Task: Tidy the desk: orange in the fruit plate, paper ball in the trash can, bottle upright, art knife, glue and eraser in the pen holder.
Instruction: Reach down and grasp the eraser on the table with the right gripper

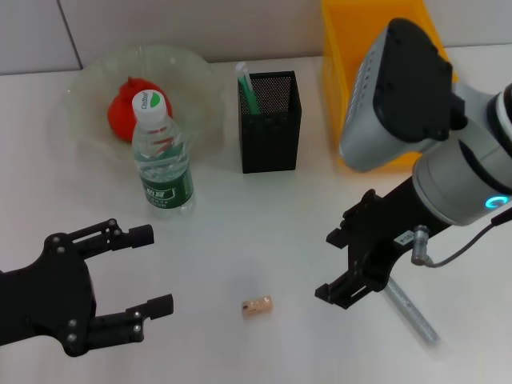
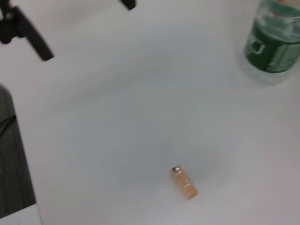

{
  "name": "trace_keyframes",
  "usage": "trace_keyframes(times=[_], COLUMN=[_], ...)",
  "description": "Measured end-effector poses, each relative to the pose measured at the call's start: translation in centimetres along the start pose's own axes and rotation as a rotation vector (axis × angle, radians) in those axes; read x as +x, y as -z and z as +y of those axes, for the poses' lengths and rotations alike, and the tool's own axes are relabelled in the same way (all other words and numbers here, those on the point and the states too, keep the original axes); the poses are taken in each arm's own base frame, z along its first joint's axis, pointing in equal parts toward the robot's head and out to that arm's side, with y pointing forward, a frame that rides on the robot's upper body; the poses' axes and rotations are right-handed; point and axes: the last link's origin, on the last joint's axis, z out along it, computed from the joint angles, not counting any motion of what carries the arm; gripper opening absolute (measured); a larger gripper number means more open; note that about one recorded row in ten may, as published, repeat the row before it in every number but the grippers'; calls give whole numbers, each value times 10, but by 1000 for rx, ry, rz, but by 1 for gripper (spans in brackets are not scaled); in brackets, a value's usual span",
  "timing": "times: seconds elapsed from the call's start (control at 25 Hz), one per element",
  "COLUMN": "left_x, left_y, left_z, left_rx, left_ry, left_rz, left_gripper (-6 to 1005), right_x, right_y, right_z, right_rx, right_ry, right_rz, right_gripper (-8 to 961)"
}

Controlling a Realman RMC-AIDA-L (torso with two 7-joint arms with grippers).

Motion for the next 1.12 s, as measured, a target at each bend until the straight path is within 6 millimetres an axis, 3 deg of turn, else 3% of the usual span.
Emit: trace_keyframes(times=[0.36,1.12], left_x=[0,1], left_y=[1,0], left_z=[0,-2], left_rx=[-2,0], left_ry=[-1,4], left_rz=[-3,-4], left_gripper=[791,791], right_x=[0,-2], right_y=[-7,-42], right_z=[1,-4], right_rx=[-8,-13], right_ry=[22,157], right_rz=[28,9], right_gripper=[741,730])
